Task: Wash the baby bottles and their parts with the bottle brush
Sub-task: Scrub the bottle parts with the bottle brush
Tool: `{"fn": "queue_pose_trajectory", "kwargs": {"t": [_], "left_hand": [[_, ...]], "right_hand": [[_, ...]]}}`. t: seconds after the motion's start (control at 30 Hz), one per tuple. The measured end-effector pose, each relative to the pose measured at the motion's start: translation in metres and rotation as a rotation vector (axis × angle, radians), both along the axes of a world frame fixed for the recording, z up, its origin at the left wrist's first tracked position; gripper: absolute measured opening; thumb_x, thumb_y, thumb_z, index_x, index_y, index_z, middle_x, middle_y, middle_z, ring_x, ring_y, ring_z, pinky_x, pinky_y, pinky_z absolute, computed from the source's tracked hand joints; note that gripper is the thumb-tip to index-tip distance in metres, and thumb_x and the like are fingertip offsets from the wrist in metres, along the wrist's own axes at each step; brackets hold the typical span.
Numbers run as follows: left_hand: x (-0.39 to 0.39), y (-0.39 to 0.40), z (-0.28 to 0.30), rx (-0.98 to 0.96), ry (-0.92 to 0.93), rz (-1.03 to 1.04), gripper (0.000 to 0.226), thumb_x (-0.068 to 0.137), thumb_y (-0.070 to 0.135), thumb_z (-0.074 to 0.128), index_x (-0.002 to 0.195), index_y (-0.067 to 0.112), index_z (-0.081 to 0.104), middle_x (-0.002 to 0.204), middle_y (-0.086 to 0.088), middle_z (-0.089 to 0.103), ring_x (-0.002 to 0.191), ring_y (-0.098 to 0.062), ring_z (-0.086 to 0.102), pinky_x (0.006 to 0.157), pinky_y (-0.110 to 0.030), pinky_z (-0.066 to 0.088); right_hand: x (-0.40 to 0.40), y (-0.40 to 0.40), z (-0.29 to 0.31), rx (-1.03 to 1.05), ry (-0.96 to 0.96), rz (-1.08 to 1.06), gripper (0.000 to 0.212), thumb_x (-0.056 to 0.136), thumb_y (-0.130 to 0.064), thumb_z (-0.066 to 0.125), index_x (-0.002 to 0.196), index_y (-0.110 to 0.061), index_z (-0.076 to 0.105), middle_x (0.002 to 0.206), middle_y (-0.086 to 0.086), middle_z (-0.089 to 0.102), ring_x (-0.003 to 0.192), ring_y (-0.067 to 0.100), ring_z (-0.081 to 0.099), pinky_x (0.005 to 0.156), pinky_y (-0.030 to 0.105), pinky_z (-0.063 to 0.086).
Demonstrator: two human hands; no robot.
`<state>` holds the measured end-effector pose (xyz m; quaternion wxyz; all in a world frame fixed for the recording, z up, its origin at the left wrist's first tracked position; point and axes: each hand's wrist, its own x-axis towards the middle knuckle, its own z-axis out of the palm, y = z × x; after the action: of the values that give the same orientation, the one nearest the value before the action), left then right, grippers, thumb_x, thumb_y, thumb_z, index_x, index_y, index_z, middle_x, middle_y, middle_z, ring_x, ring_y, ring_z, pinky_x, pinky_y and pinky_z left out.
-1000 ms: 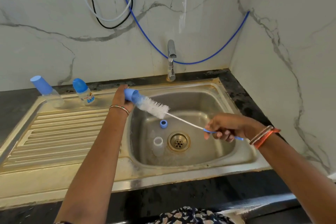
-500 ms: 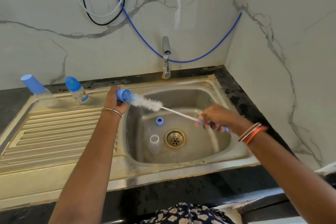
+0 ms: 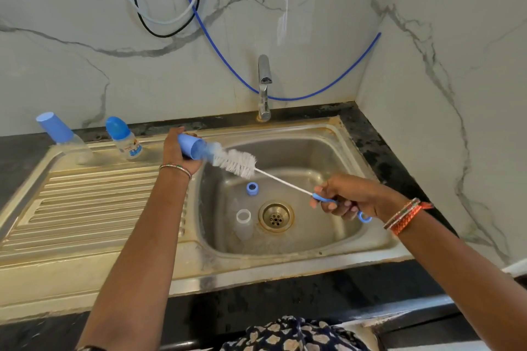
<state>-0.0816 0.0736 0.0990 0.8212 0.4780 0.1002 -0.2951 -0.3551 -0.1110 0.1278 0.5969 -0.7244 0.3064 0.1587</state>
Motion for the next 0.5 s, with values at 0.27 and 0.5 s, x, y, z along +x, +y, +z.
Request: {"fn": "queue_pose_trajectory", "kwargs": {"t": [0.27,0.5], "left_hand": [[0.003,-0.002,-0.010,0.152,0.038,-0.053,0.028,0.096,0.030,0.051,0.105,0.003,0.050,0.092,-0.012,0.058,0.081,-0.023,0.059,0.085,-0.033,0.045],[-0.001,-0.005,-0.009,0.059,-0.007,0.000,0.027,0.098,0.025,0.044,0.084,0.003,0.050,0.084,-0.013,0.056,0.076,-0.026,0.057,0.088,-0.040,0.046]], "right_hand": [[0.002,0.000,-0.022,-1.103,-0.325,-0.132,0.009,0.086,-0.020,0.065,0.092,-0.023,0.071,0.088,-0.008,0.068,0.084,0.013,0.061,0.076,0.035,0.052],[0.001,-0.001,-0.003,0.025,-0.002,-0.070,0.029,0.098,-0.013,0.038,0.084,-0.005,0.061,0.050,-0.001,0.045,0.036,0.006,0.029,0.035,0.018,0.024]]}}
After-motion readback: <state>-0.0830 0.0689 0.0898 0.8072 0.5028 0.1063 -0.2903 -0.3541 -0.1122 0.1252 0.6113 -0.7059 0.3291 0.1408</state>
